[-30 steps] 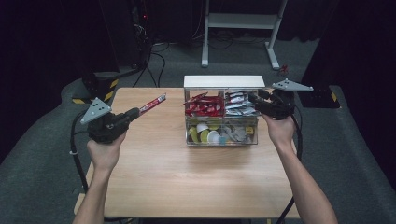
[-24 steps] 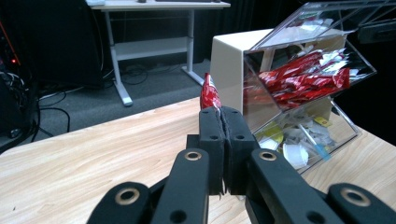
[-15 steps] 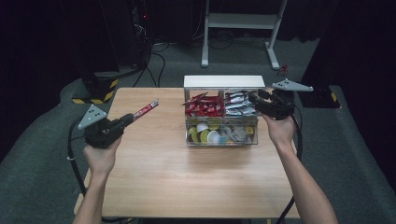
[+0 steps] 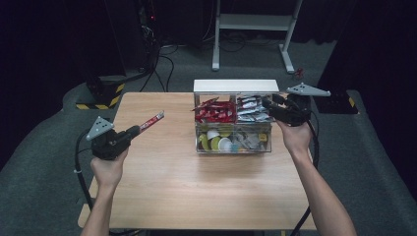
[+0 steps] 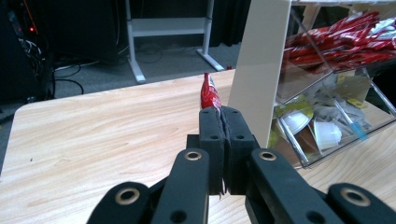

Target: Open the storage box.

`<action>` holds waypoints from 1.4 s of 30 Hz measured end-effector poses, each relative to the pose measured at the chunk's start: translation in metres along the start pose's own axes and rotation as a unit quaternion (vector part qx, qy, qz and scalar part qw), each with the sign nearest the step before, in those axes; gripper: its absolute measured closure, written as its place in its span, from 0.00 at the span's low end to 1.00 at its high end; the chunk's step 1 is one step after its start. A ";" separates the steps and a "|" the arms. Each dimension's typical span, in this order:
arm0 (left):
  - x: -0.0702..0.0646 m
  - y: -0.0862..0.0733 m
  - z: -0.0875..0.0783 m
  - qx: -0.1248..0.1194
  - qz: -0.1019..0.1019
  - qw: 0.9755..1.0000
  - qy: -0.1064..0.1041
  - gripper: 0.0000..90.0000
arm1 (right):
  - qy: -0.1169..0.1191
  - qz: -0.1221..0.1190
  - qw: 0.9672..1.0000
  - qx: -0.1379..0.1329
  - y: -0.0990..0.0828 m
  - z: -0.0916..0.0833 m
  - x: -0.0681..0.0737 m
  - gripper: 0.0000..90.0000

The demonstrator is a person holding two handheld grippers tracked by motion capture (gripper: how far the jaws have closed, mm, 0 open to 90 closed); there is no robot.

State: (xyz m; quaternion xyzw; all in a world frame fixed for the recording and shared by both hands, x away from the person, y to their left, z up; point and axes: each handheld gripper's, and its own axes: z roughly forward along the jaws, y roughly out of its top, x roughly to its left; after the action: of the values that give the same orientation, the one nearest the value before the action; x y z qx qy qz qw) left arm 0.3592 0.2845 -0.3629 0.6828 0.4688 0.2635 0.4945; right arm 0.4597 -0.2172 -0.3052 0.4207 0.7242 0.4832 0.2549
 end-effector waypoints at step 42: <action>-0.012 -0.066 0.077 0.062 -0.022 0.998 0.007 0.98 | -0.001 0.000 1.000 -0.004 0.000 -0.001 0.000 0.60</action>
State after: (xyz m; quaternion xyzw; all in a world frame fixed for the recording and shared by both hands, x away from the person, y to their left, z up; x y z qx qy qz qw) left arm 0.3925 0.2457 -0.4514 0.7000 0.5028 0.2275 0.4533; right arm 0.4582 -0.2176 -0.3050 0.4198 0.7221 0.4859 0.2574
